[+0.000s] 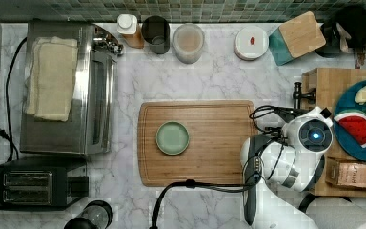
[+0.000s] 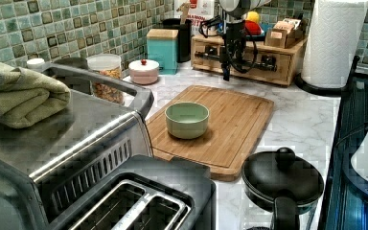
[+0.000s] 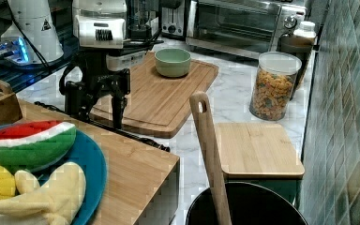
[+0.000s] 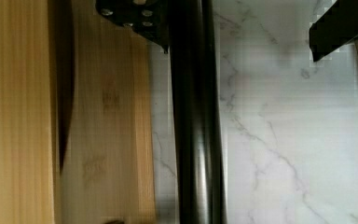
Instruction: Open the drawer.
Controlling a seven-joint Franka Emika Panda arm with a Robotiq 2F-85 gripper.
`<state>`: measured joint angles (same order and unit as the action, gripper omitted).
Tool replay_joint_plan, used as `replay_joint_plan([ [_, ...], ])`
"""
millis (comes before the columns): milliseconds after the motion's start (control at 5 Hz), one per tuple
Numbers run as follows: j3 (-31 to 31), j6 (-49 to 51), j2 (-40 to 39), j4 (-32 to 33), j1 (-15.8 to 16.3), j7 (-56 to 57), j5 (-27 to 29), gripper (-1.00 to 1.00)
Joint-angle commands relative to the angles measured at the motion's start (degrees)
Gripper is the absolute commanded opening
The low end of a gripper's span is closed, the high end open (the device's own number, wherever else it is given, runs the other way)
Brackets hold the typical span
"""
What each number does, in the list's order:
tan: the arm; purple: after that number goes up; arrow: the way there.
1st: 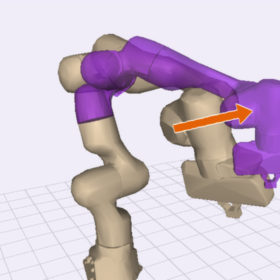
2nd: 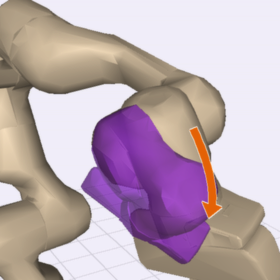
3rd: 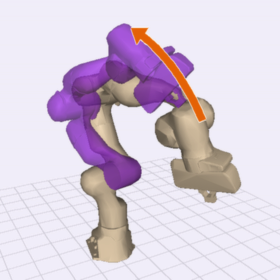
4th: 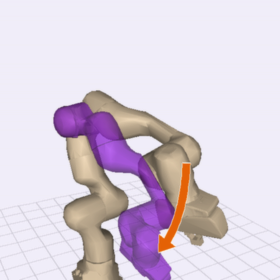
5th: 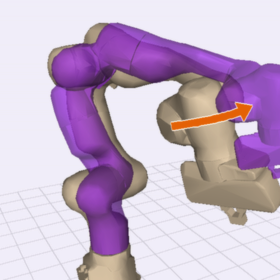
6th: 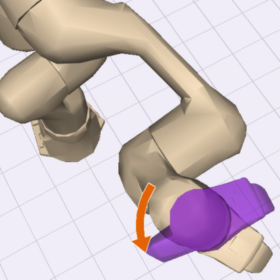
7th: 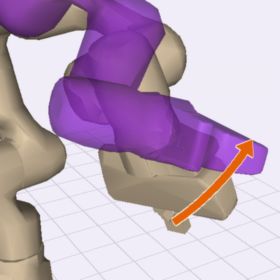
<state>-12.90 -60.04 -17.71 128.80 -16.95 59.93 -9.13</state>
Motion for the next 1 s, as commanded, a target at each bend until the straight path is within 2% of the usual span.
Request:
replay_joint_plan([
  [200,11.8,-4.5,-0.5,5.8,12.3,-13.2,8.4,1.0],
  [400,14.5,-6.6,-0.3,7.6,15.8,-20.0,9.1,1.0],
  [600,17.4,-4.4,0.4,7.0,16.9,-23.0,8.1,1.0],
  [800,18.7,-3.0,2.6,7.8,18.2,-25.6,6.6,1.0],
  [1000,17.5,-1.6,7.0,10.0,21.0,-28.1,5.0,1.0],
])
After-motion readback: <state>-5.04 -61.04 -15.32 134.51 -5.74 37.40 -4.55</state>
